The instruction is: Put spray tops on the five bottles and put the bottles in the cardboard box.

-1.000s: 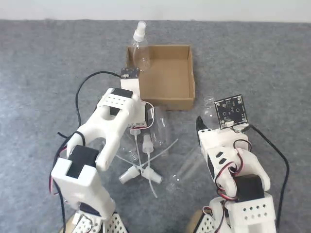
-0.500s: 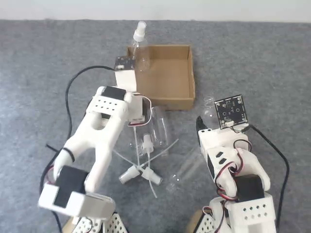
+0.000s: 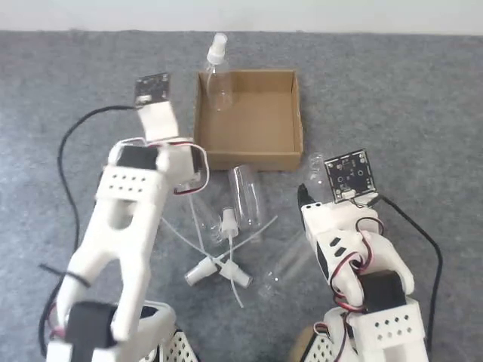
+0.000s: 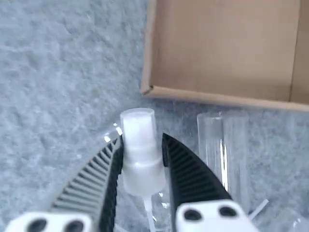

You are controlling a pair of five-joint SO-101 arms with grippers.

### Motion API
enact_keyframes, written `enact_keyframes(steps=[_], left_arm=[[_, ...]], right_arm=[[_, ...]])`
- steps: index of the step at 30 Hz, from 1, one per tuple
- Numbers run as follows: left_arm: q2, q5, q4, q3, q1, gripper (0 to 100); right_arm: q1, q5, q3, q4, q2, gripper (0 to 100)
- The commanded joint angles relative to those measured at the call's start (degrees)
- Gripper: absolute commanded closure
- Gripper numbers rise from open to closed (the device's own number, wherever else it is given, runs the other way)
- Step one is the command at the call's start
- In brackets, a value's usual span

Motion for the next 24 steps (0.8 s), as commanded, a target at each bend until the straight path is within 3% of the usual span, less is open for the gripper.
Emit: enact_keyframes(steps=[1,19,24], left_arm=[[-9.58,-0.44,-3.6,2.77,-1.41,99],[-38.33,-0.09,-8.53,16.4,-5.1,99],[-45.01,0.62,-9.49,17.71,-9.67,99]], right_arm=[[-2.59,0.0,-0.7,-1.36,-1.1,89.8],[-12.0,-0.44,1.49,-2.59,-1.19,89.8],[-16.84,-0.53,1.58,-2.59,-1.19,89.7]])
